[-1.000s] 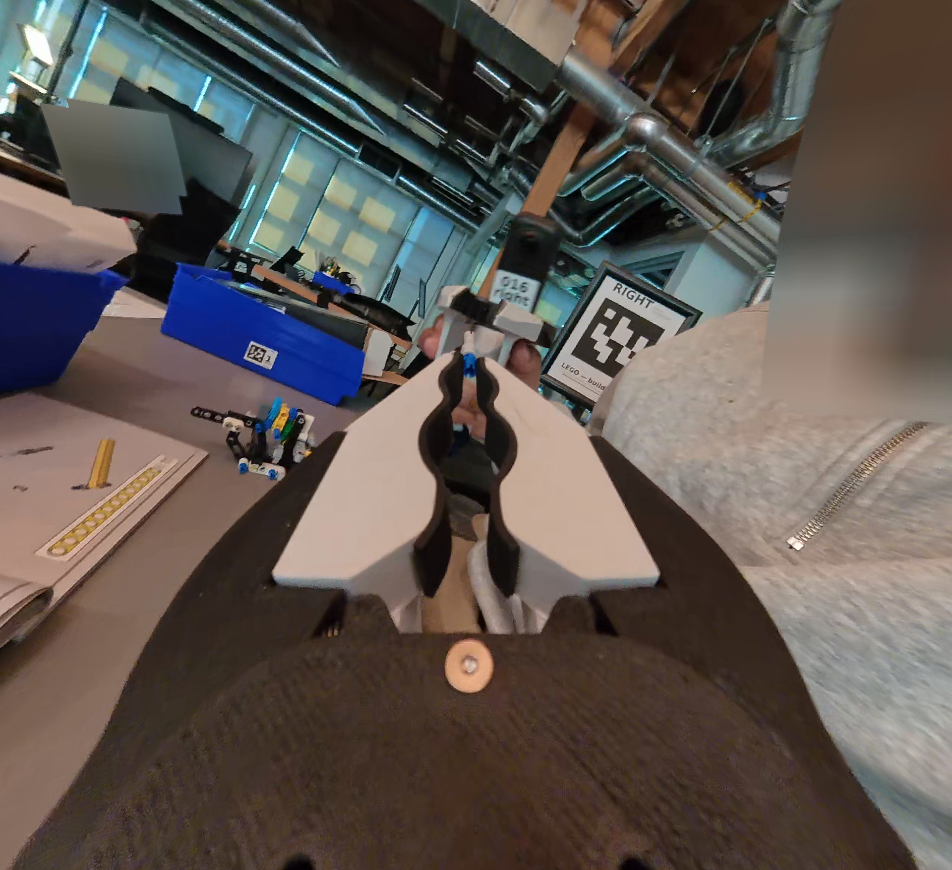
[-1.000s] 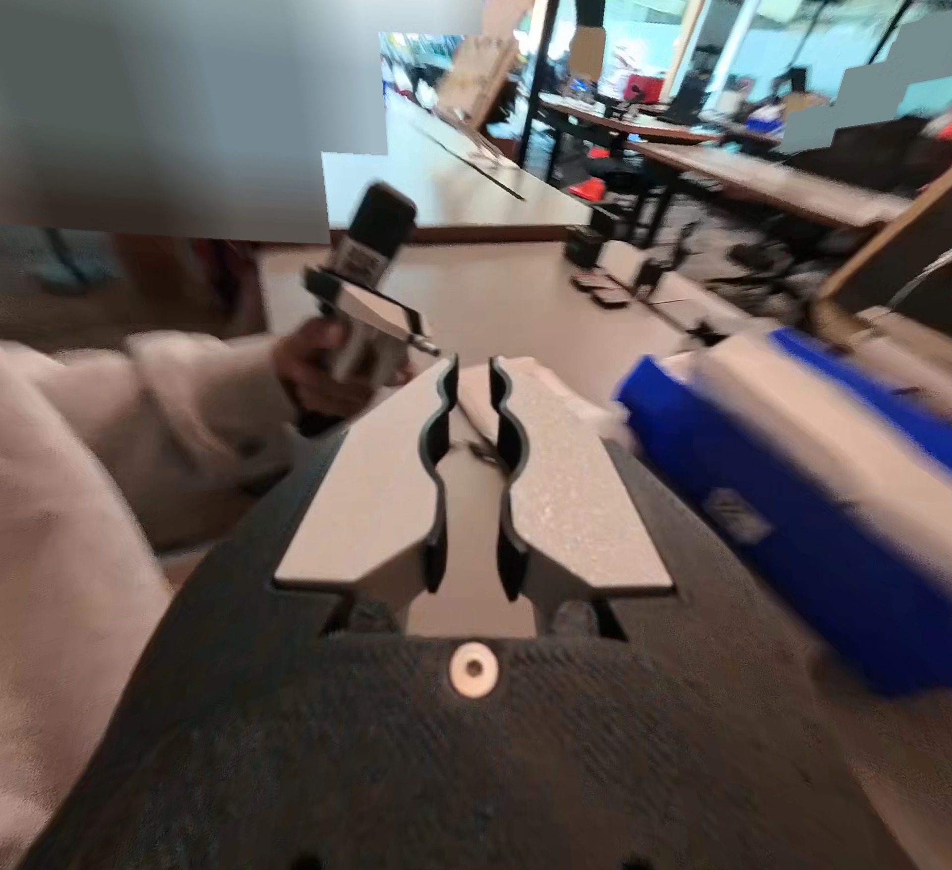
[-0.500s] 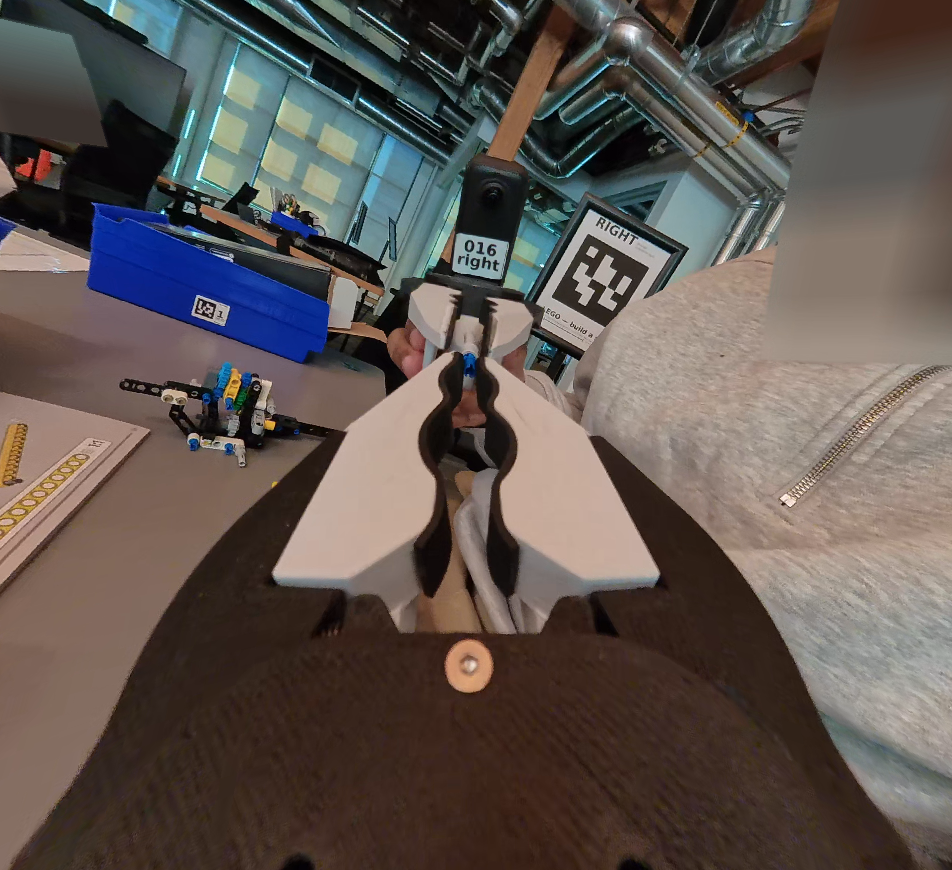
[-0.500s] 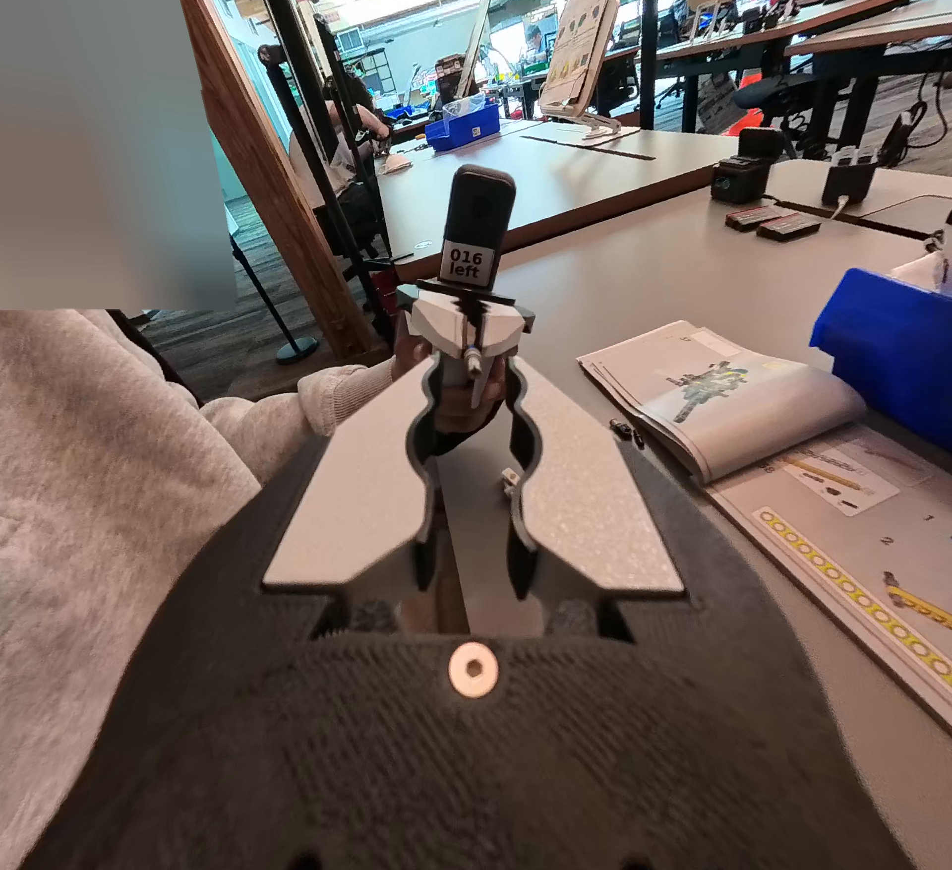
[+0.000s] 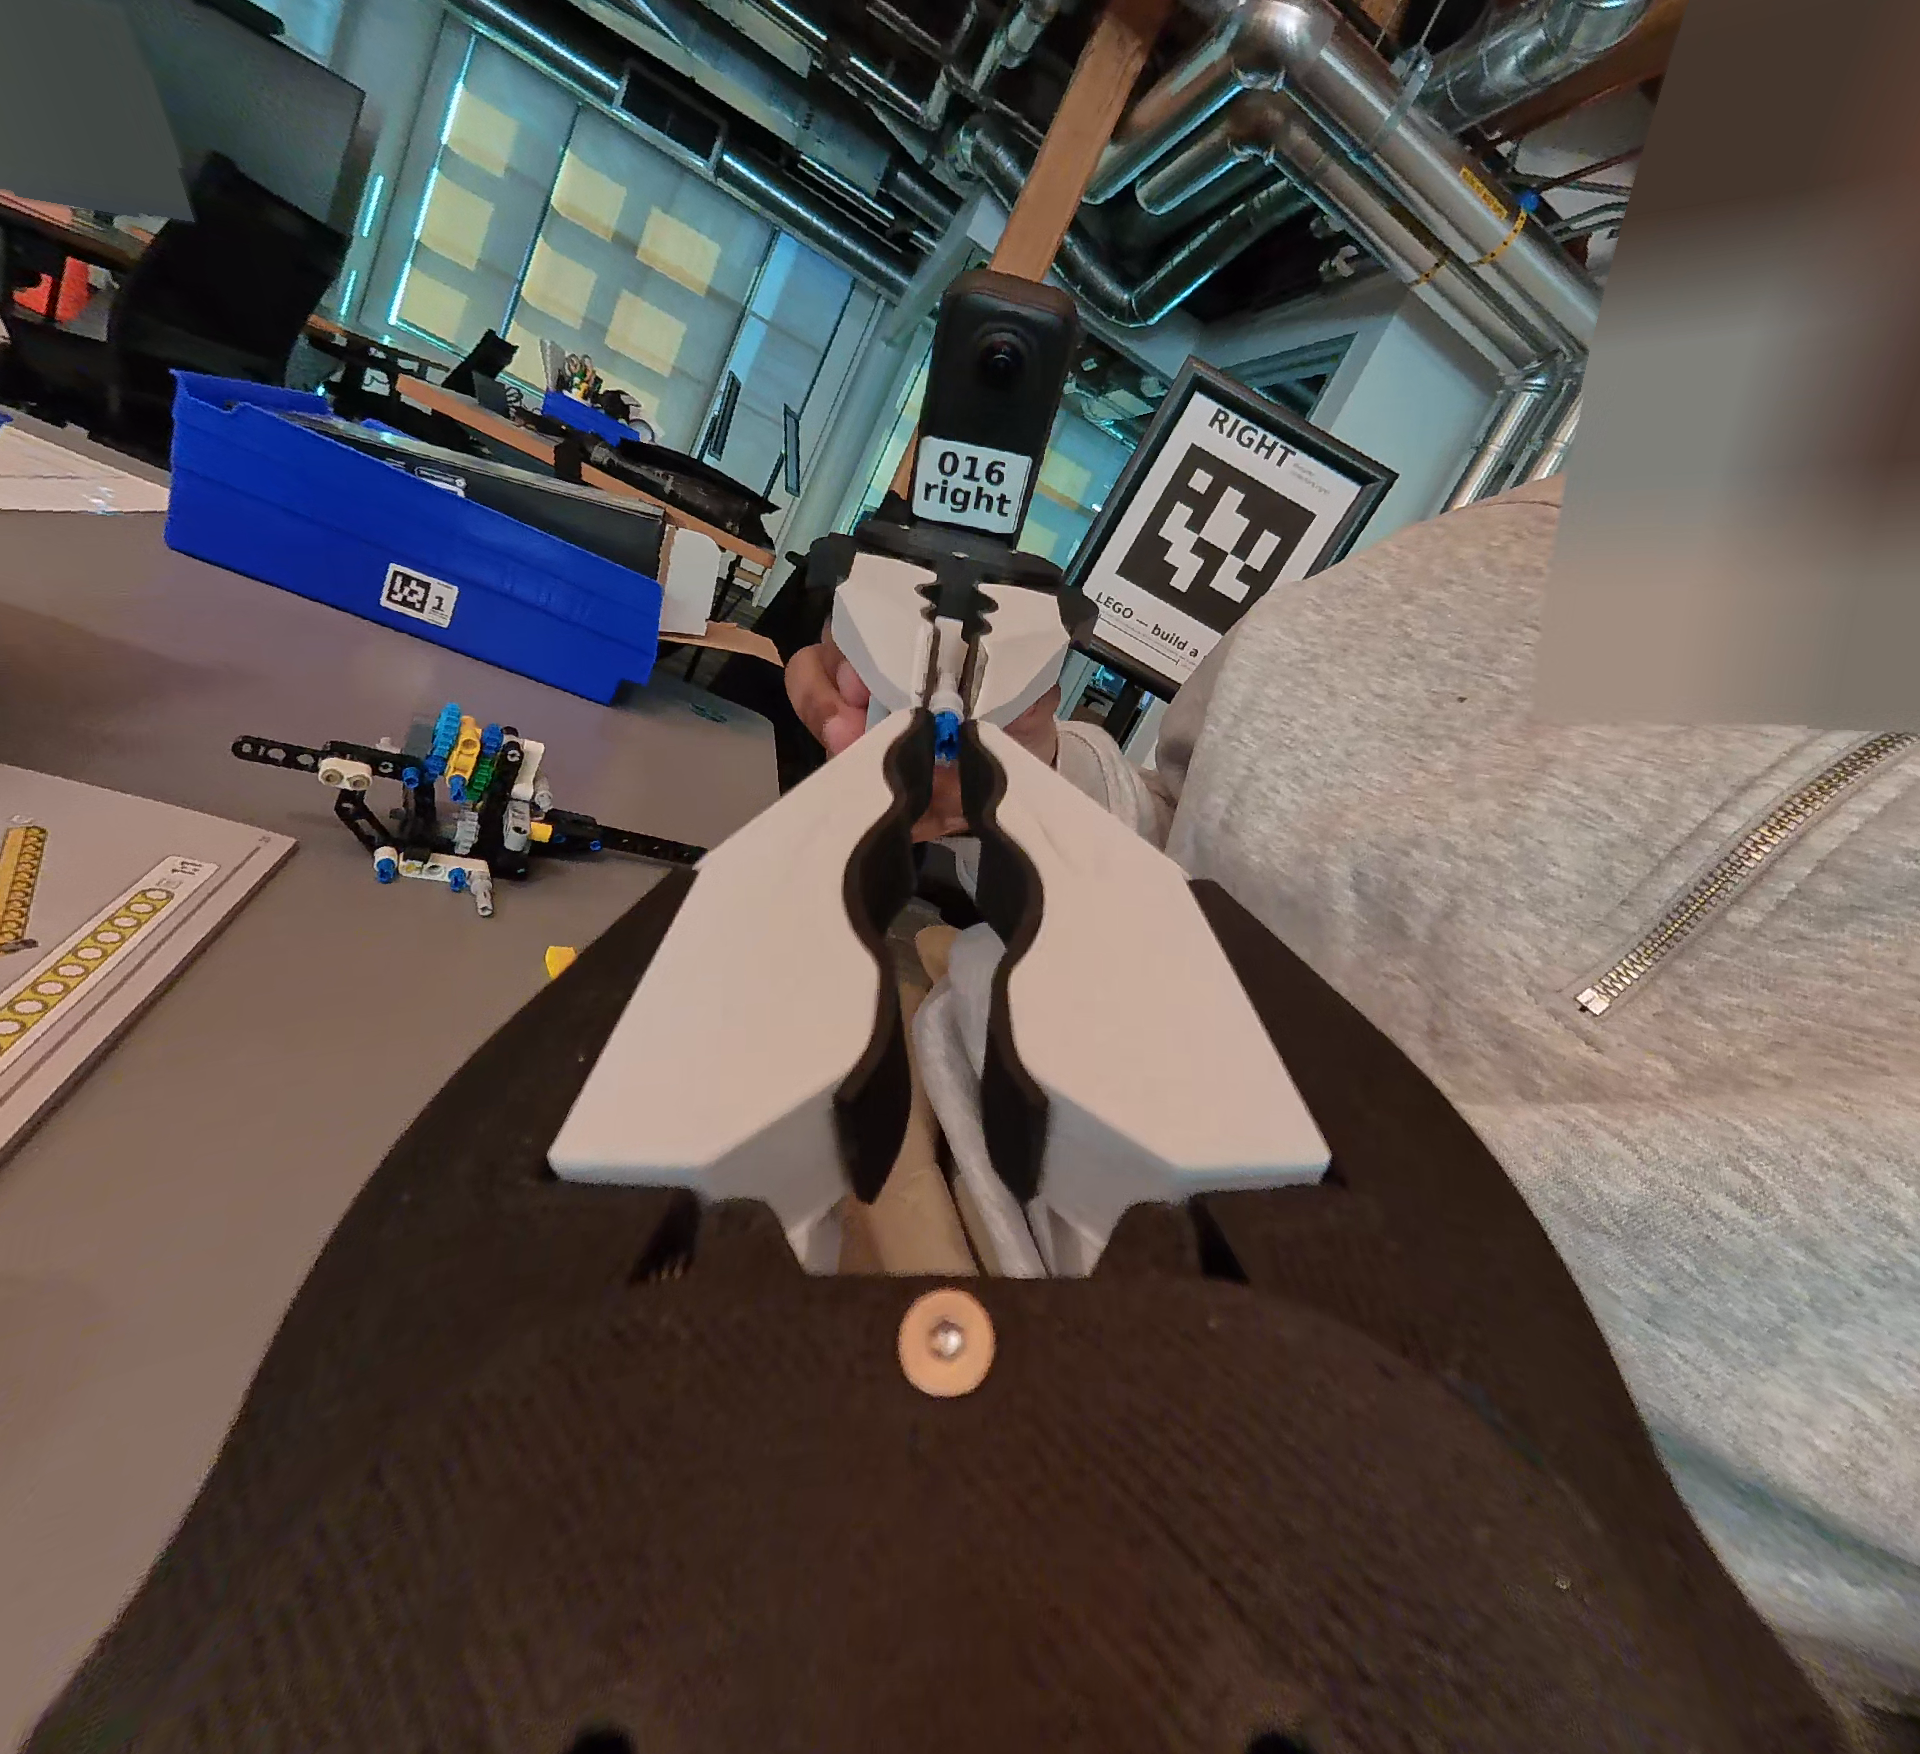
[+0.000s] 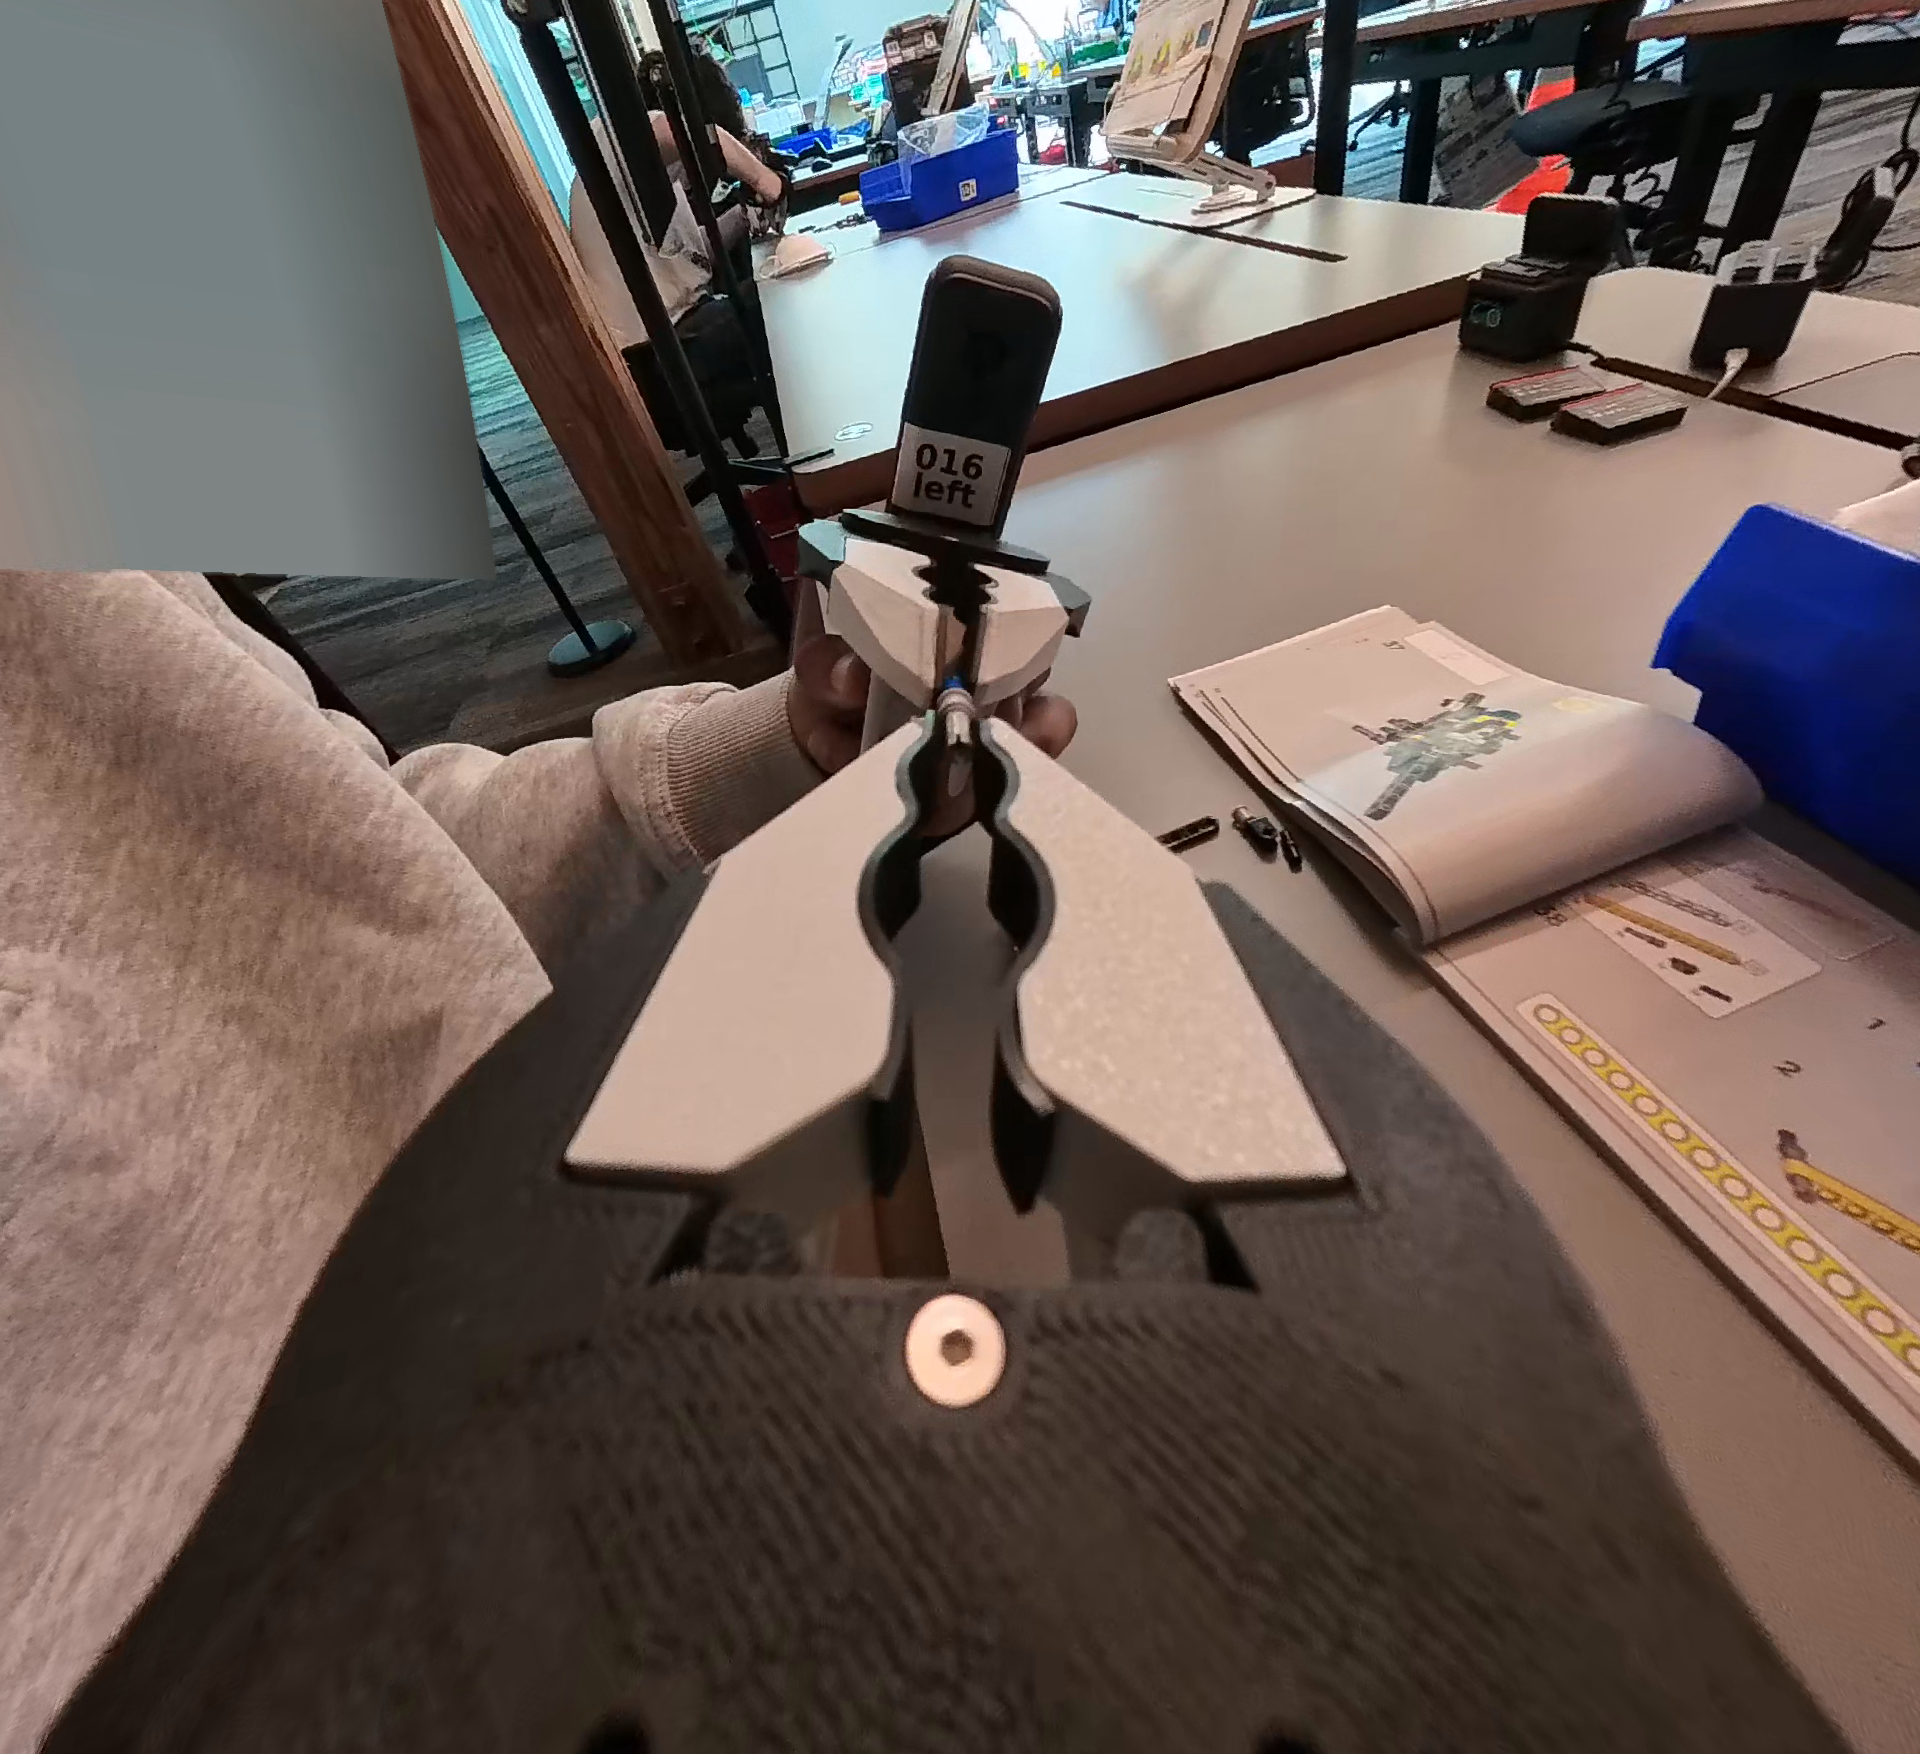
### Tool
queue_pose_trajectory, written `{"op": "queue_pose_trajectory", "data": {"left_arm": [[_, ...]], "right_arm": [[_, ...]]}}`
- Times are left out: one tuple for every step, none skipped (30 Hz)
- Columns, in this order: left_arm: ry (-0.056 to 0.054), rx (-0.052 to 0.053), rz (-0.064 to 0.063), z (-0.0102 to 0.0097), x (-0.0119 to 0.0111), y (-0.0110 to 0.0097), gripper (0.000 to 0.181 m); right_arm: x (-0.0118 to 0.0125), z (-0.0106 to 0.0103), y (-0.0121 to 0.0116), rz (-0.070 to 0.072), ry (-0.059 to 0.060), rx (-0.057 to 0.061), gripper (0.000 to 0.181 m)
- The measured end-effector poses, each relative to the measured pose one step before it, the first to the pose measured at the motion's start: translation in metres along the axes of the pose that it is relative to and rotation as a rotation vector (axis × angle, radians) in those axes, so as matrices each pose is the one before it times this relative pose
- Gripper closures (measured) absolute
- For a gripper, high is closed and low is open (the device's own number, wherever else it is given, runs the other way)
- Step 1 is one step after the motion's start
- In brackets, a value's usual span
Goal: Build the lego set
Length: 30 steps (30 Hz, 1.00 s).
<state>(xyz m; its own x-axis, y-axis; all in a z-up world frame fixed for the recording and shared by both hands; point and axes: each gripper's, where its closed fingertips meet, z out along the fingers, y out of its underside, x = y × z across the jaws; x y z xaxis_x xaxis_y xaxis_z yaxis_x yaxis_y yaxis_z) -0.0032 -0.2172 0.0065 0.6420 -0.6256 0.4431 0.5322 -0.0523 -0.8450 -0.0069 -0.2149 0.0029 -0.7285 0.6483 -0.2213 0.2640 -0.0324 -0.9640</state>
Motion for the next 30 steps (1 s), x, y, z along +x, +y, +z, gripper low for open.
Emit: {"op": "queue_pose_trajectory", "data": {"left_arm": [[0.0013,-0.0030,0.0008,0.00036,0.00035,0.00050,0.180],[0.0062,-0.0028,-0.0006,0.00036,0.00096,0.00050,0.181],[0.0046,-0.0020,-0.0010,0.00037,0.00070,0.00033,0.180],[0.0029,-0.0017,-0.0011,0.00039,0.00047,0.00029,0.181],[0.0046,-0.0033,-0.0010,0.00036,0.00080,0.00048,0.180],[0.0051,-0.0058,-0.0022,0.00026,0.00089,0.00081,0.180],[-0.0003,-0.0075,-0.0003,0.00018,0.00022,0.00094,0.180],[-0.0015,-0.0073,0.0007,0.00009,-0.00002,0.00101,0.180],[0.0056,-0.0065,-0.0047,0.00000,0.00073,0.00085,0.180],[0.0069,-0.0047,-0.0045,0.00009,0.00084,0.00068,0.180],[0.0040,-0.0026,-0.0017,0.00016,0.00061,0.00044,0.180],[0.0057,-0.0025,-0.0019,0.00010,0.00080,0.00038,0.180],[0.0065,-0.0024,-0.0025,0.00016,0.00084,0.00042,0.180],[0.0042,-0.0019,-0.0024,0.00049,0.00054,0.00036,0.180],[0.0028,-0.0035,-0.0014,0.00040,0.00044,0.00055,0.180],[0.0019,-0.0047,-0.0016,0.00028,0.00028,0.00080,0.180],[0.0009,-0.0018,-0.0017,0.00006,0.00000,0.00031,0.180],[0.0017,0.0003,-0.0009,0.00002,0.00029,-0.00005,0.180],[0.0016,0.0014,-0.0004,-0.00004,0.00027,-0.00024,0.180],[-0.0029,0.0003,-0.0007,0.00009,-0.00042,-0.00006,0.180],[-0.0053,-0.0033,-0.0002,0.00019,-0.00058,0.00056,0.180],[-0.0056,-0.0065,0.0009,0.00026,-0.00066,0.00099,0.180],[-0.0130,-0.0053,0.0020,-0.00016,-0.00185,0.00074,0.180],[-0.0319,-0.0012,0.0066,-0.00046,-0.00497,0.00016,0.180],[-0.0454,0.0058,0.0075,-0.00024,-0.00726,-0.00037,0.180],[-0.0490,0.0059,0.0033,0.00016,-0.00822,0.00016,0.178],[-0.0372,-0.0001,-0.0048,0.00020,-0.00691,0.00073,0.157],[-0.0239,0.0027,-0.0176,-0.00116,-0.00555,-0.00058,0.136],[-0.0255,0.0154,-0.0184,-0.00345,-0.00616,-0.00310,0.127],[-0.0357,0.0390,-0.0113,-0.00568,-0.00728,-0.00678,0.122]], "right_arm": [[-0.00049,-0.00007,0.00035,0.0022,-0.0028,-0.0036,0.178],[-0.00023,-0.00018,0.00059,0.0033,-0.0025,-0.0050,0.178],[-0.00030,-0.00024,0.00048,0.0034,-0.0025,-0.0032,0.178],[-0.00095,-0.00042,0.00021,0.0050,-0.0061,-0.0016,0.178],[-0.00094,-0.00029,0.00017,0.0068,-0.0059,-0.0009,0.178],[-0.00056,-0.00023,0.00011,0.0074,-0.0040,0.0000,0.178],[-0.00080,-0.00034,0.00031,0.0105,-0.0062,-0.0012,0.178],[-0.00107,-0.00021,0.00062,0.0122,-0.0098,-0.0031,0.178],[-0.00086,-0.00022,0.00077,0.0106,-0.0072,-0.0037,0.178],[-0.00033,-0.00008,0.00109,0.0084,-0.0019,-0.0047,0.179],[-0.00071,0.00006,0.00108,0.0058,-0.0039,-0.0050,0.178],[-0.00108,-0.00002,0.00078,0.0053,-0.0057,-0.0047,0.178],[-0.00087,0.00003,0.00048,0.0046,-0.0038,-0.0029,0.179],[-0.00080,0.00007,0.00044,0.0038,-0.0049,-0.0023,0.179],[-0.00109,-0.00009,0.00032,0.0043,-0.0067,-0.0028,0.179],[-0.00073,-0.00020,0.00025,0.0053,-0.0057,-0.0020,0.179],[-0.00067,-0.00028,0.00035,0.0066,-0.0053,-0.0021,0.179],[-0.00051,-0.00029,0.00064,0.0075,-0.0049,-0.0042,0.179],[-0.00027,-0.00006,0.00045,0.0061,-0.0026,-0.0024,0.179],[-0.00025,0.00010,0.00012,0.0052,-0.0021,0.0012,0.179],[-0.00032,0.00010,-0.00019,0.0054,-0.0030,0.0042,0.179],[0.00018,0.00011,-0.00012,0.0070,-0.0003,0.0037,0.179],[0.00049,-0.00019,0.00015,0.0038,0.0021,0.0019,0.179],[0.00034,-0.00030,0.00056,0.0013,0.0016,-0.0004,0.179],[0.00113,-0.00020,0.00088,-0.0008,0.0062,-0.0022,0.179],[0.00363,-0.00014,0.00115,-0.0080,0.0233,-0.0059,0.179],[0.00634,-0.00016,0.00107,-0.0189,0.0404,-0.0097,0.179],[0.00754,-0.00009,0.00090,-0.0246,0.0467,-0.0150,0.178],[0.00761,0.00026,0.00162,-0.0216,0.0454,-0.0251,0.178],[0.00731,0.00018,0.00194,-0.0194,0.0406,-0.0351,0.178]]}}
